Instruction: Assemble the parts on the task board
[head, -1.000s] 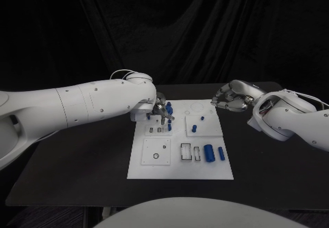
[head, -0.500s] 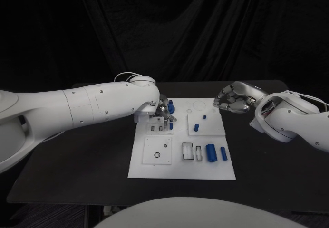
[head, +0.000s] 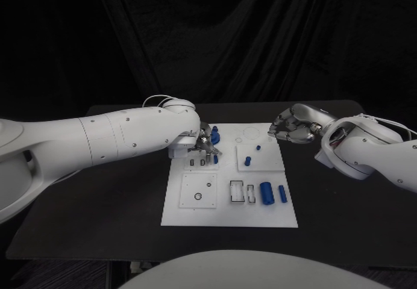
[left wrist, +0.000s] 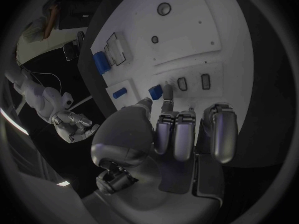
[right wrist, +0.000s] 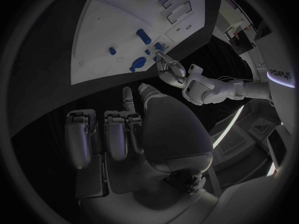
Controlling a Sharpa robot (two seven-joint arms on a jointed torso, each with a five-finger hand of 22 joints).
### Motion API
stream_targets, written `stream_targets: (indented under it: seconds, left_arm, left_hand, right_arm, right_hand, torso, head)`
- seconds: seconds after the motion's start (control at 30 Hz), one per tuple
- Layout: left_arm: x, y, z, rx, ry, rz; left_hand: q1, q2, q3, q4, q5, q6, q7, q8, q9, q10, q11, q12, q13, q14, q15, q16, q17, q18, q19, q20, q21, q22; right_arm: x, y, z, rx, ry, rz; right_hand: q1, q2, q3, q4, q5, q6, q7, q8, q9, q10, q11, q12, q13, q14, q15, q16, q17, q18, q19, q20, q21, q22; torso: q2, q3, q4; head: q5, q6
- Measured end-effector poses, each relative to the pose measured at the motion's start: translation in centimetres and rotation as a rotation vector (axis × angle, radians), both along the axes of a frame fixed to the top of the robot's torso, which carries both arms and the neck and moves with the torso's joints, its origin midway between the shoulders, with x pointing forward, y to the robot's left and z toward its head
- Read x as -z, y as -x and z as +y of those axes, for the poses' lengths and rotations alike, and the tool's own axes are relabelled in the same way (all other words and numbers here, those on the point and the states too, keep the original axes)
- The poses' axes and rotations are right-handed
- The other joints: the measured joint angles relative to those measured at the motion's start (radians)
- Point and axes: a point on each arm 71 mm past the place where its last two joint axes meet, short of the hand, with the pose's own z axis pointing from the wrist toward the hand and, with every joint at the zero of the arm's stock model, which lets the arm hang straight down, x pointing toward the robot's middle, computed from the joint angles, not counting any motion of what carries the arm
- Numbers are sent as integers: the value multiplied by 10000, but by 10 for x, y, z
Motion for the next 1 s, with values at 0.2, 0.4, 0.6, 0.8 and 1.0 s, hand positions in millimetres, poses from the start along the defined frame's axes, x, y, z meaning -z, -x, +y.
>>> stream_targets:
  seconds: [0.2,0.4,0.6,0.8,1.0]
  left_arm:
    - [1,1,-1,16,36,-3]
    - [0,3,-4,95,146,-40]
    - [0,2,-6,119,220,-80]
    - [0,0,-5,86,232,-103]
    - [0,0,-5,92,240,-103]
  left_hand:
    - [0,0,0,0,0,0,0,-1,0,0,0,0,0,0,0,0,0,0,0,0,0,0]
    - [0,0,0,1,41,-1,0,-1,-9,0,0,0,0,0,0,0,0,0,0,0,0,-1]
    - [0,0,0,1,40,-1,0,-48,-9,0,1,0,0,0,1,0,0,0,0,0,-58,-1]
    - [101,-3,44,-43,156,19,20,-121,-28,0,1,0,0,0,1,0,0,0,0,1,-63,-1]
    - [114,9,97,-96,260,35,36,-211,-34,0,1,0,0,0,1,0,0,-1,0,1,-103,-1]
  right_arm:
    - [0,0,0,-14,28,51]
    - [1,0,2,-54,58,108]
    - [2,0,1,-55,108,177]
    - [3,-2,1,-42,177,259]
    - [3,-2,1,-60,232,347]
  right_hand:
    - [0,0,0,0,0,0,0,0,0,0,0,0,0,0,0,0,0,0,0,0,0,0]
    - [0,0,0,0,0,0,0,0,-1,0,0,0,0,0,0,0,0,0,0,0,0,-1]
    - [0,0,0,0,0,0,0,0,-1,0,0,0,0,0,0,0,0,0,37,36,0,-1]
    - [0,0,0,0,0,-36,36,0,-1,0,0,0,0,0,0,0,0,1,37,37,0,-2]
    - [0,0,0,0,0,-36,36,0,-1,0,0,0,0,0,0,0,0,0,37,37,-66,-2]
  torso:
    - [-12,-3,-3]
    - [-18,-8,-3]
    - [-21,-13,-2]
    - [-24,-18,-1]
    - [-29,-21,-2]
  head:
    - [0,0]
    - [-18,0]
    - [-3,0]
    - [12,0]
    - [48,0]
